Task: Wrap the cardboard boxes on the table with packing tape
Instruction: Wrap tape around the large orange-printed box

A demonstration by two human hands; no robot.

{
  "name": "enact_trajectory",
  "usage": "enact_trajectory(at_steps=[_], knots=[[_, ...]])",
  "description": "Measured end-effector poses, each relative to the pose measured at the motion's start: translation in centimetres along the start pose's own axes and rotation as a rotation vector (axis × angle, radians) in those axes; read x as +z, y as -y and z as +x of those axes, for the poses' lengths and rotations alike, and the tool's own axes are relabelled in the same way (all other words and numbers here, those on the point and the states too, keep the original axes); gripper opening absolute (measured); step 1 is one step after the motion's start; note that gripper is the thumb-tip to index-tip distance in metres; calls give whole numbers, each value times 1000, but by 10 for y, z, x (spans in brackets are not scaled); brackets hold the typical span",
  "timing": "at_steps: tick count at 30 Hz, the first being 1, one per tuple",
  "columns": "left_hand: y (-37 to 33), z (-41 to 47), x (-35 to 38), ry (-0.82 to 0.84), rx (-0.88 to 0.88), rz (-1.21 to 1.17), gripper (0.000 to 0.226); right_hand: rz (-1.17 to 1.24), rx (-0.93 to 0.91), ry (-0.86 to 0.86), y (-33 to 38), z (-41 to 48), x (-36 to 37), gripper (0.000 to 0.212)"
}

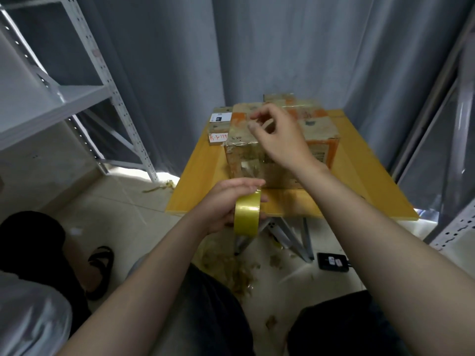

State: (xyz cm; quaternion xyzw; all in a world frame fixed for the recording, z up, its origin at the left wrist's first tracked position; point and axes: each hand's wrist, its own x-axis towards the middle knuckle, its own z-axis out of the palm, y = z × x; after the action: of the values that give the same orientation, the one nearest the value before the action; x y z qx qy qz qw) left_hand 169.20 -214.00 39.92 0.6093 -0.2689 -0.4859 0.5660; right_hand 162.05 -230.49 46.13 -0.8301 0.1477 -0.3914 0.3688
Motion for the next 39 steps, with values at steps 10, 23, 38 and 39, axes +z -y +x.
enact_trajectory(at_steps=[10,23,38,39], knots=[[-17,-21,14,-48,106,25,24,195,269,477,4,-30,-22,13],[0,-10,27,-158,333,-41,73,286,232,252,-4,-41,-21,11],[-4,20,34,-440,225,-256,10,129,64,251,-1,-55,-20,5],[-2,22,33,-465,213,-251,12,72,46,250,1,-56,-21,6]])
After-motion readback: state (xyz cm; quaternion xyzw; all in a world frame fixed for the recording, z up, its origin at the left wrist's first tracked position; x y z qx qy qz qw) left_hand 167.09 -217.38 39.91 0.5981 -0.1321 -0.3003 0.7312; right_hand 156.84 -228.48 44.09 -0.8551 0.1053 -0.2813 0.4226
